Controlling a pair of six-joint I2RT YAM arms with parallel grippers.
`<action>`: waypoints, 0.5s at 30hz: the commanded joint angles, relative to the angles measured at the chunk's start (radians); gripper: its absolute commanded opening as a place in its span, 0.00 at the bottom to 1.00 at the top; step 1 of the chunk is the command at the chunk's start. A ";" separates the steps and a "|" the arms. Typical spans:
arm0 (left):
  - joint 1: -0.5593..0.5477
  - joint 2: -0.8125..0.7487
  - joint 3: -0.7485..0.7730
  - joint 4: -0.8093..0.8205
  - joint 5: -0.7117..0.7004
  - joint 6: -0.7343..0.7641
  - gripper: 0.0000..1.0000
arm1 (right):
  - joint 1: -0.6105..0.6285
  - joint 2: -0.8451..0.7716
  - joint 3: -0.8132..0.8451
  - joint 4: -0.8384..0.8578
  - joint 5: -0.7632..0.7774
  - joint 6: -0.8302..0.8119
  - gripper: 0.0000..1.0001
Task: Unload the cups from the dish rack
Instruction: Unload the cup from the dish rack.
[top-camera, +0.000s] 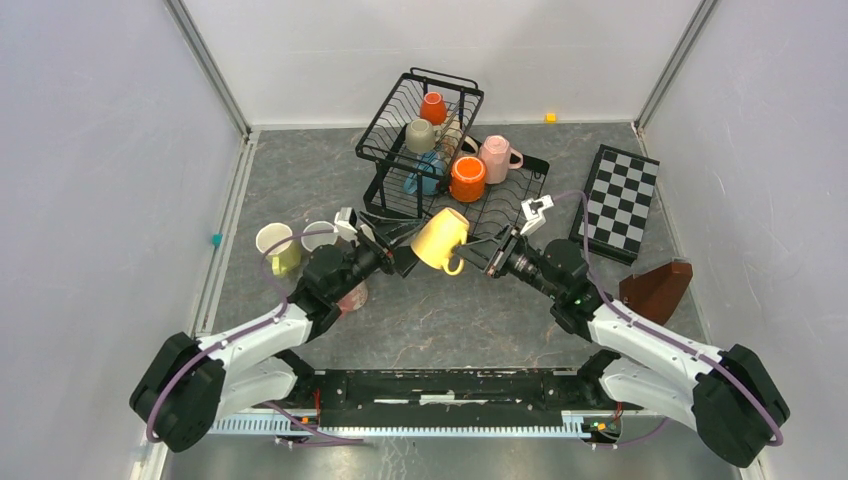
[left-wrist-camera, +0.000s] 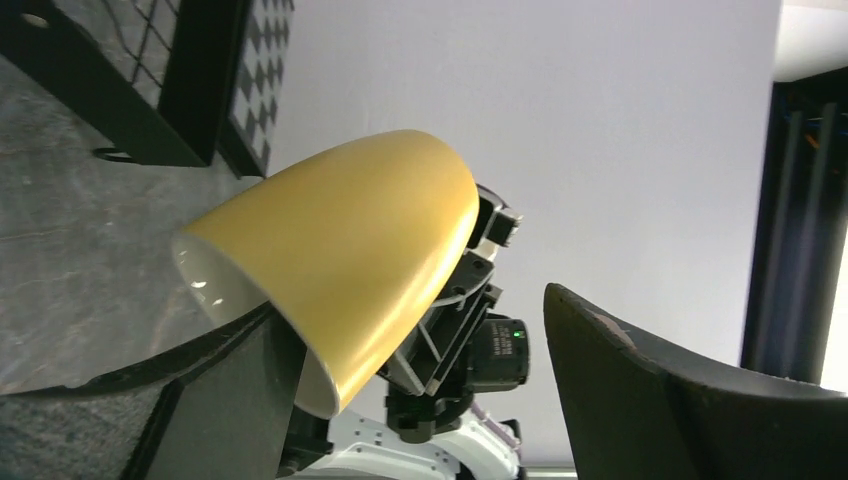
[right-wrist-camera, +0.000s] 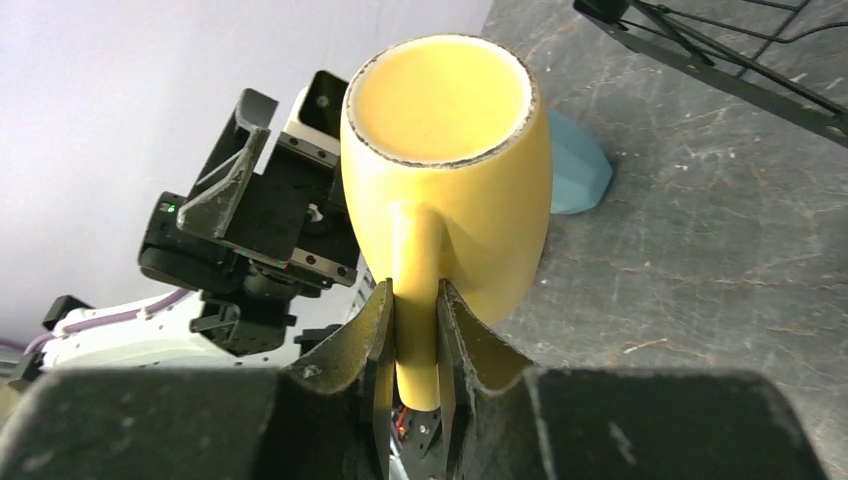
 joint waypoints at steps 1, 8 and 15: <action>-0.023 0.038 0.030 0.187 -0.027 -0.099 0.89 | 0.013 -0.004 -0.025 0.305 -0.019 0.090 0.00; -0.056 0.051 0.044 0.273 -0.067 -0.133 0.73 | 0.037 0.010 -0.084 0.454 0.013 0.157 0.00; -0.061 0.050 0.036 0.332 -0.084 -0.148 0.39 | 0.051 0.012 -0.097 0.485 0.036 0.161 0.00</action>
